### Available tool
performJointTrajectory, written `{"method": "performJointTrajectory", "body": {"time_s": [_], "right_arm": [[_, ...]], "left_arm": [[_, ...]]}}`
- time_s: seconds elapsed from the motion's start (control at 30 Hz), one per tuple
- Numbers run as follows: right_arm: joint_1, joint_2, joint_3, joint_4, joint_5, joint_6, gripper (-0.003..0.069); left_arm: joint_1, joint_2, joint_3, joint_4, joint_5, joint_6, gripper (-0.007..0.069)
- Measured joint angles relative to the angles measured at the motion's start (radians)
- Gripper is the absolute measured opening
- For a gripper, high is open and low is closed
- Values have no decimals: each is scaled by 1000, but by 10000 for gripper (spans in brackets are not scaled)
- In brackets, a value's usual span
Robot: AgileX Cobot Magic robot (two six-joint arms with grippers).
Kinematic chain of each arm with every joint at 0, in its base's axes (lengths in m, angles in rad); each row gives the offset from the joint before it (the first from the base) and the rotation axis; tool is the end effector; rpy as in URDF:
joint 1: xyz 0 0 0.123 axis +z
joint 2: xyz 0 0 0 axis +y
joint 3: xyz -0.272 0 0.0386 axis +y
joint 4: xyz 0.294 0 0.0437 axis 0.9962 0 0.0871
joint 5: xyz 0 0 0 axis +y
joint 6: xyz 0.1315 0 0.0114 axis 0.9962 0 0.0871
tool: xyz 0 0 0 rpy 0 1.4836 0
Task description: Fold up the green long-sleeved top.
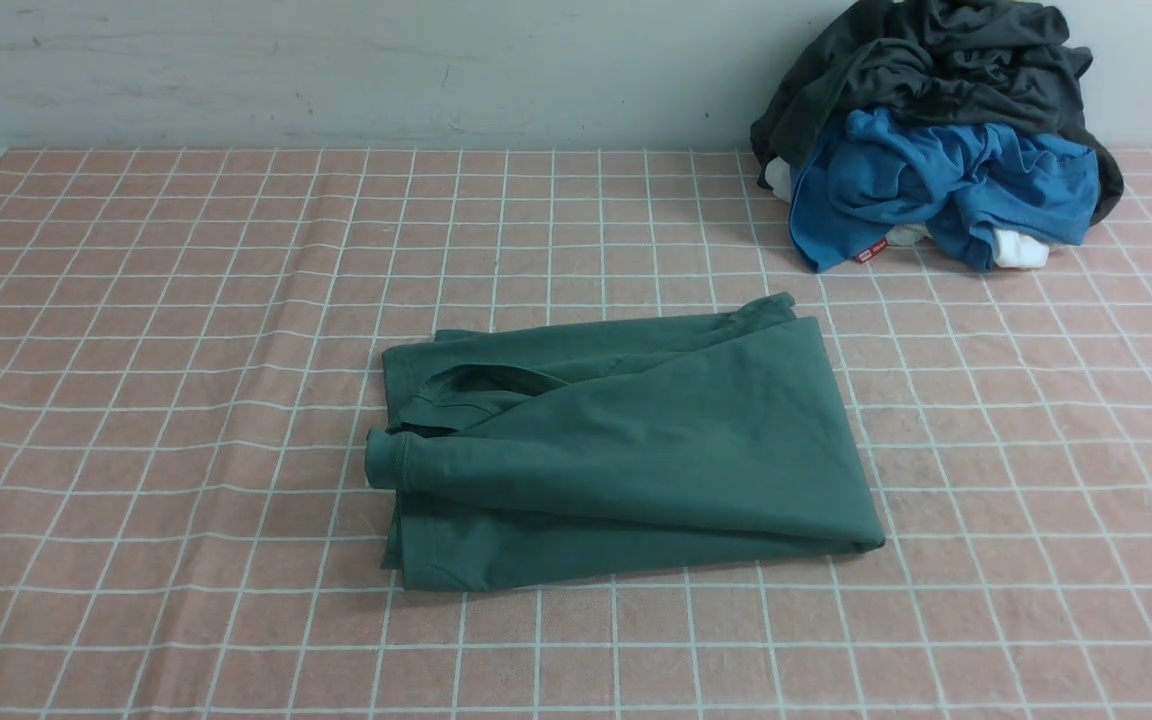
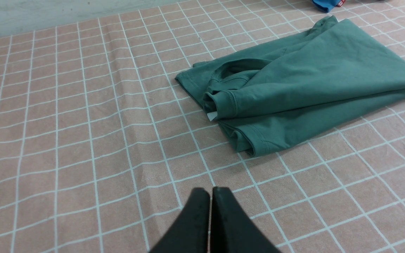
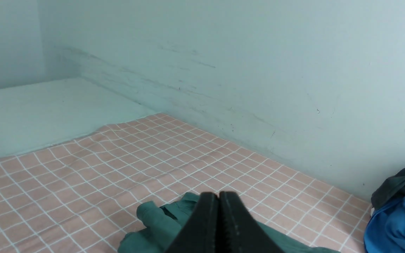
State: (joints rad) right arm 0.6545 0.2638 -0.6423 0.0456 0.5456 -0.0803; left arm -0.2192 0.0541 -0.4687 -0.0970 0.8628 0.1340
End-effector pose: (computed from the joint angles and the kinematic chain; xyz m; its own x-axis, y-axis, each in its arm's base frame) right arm 0.1060 0.0853 0.3699 -0.0370 -0.0804 -0.9961 -0.6294 0.7761 -0.0393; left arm 0.1006 -0.0324 0.2884 -0.3217 0.1439 -0.9358 0.3076 0.9506 0.0405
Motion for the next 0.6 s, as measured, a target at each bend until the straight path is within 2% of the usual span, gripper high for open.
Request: {"method": "performJointTrajectory", "body": {"time_s": [0.17,0.33,0.5,0.6], "right_arm": [[0,-159,65,-3,98,43,-8],[0,-222,136,28,106,99,-8],[0,-223,232,30,20,126,-8],[0,-223,310,26,-124,129,-8]], "left_arm": [[0,0,0,0,0,0,-3],[0,0,0,0,0,-1,-3],[0,0,0,0,0,-1,-3],[0,0,0,0,0,-1,-3]]}}
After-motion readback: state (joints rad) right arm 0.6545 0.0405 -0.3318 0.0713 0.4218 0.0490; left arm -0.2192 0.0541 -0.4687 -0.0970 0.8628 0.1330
